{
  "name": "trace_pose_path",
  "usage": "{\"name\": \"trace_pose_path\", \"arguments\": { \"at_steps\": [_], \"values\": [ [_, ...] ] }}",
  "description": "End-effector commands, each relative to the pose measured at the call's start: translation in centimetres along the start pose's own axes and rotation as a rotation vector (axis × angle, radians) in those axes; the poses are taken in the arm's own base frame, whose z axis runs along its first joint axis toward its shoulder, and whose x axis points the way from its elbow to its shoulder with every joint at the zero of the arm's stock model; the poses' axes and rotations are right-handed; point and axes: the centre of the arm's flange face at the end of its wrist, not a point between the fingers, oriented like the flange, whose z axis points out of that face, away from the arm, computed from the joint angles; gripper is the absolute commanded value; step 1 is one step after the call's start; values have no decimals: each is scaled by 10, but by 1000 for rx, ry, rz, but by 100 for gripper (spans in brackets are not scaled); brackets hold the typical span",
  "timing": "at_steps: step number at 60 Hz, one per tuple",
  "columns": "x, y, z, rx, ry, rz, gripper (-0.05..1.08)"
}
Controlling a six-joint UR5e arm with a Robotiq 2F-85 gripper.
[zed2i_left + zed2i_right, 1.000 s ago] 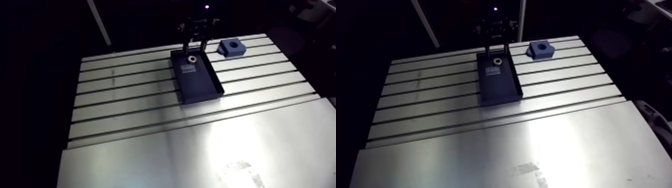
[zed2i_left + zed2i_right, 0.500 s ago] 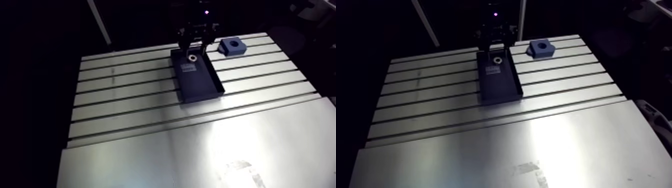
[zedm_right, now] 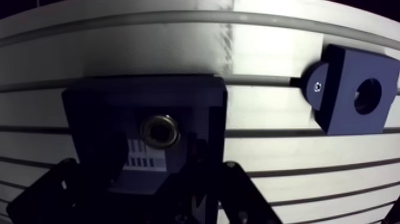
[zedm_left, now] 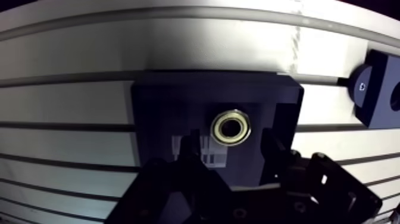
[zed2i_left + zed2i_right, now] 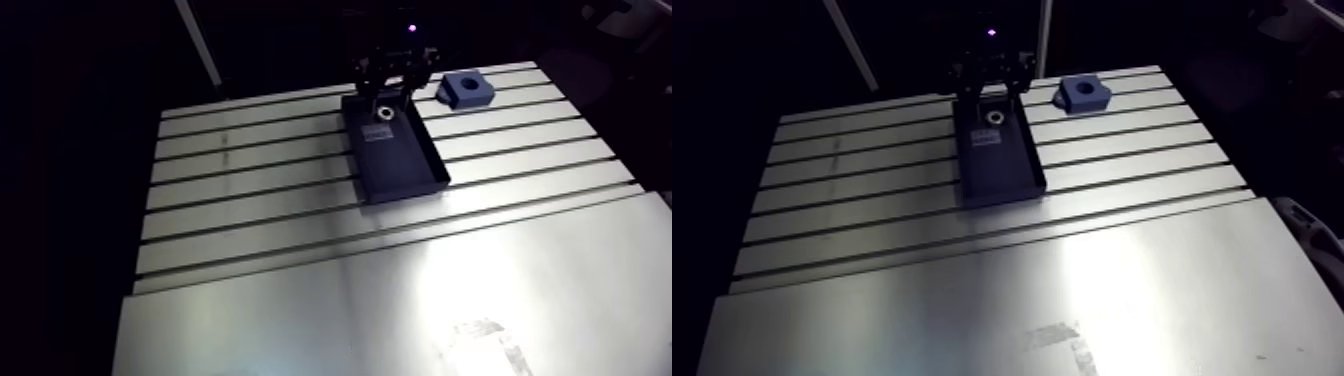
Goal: Pick up the bearing and press it into the housing until flush.
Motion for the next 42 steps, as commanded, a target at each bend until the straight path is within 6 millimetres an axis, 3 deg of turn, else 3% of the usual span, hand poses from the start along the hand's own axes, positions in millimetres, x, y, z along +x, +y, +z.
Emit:
{"name": "trace_pose_path", "arguments": {
  "at_steps": [1, 42],
  "values": [
    [2, 0, 4, 0, 4, 1, 38],
    [7, -1, 9, 2, -1, 4, 41]
  ]
}}
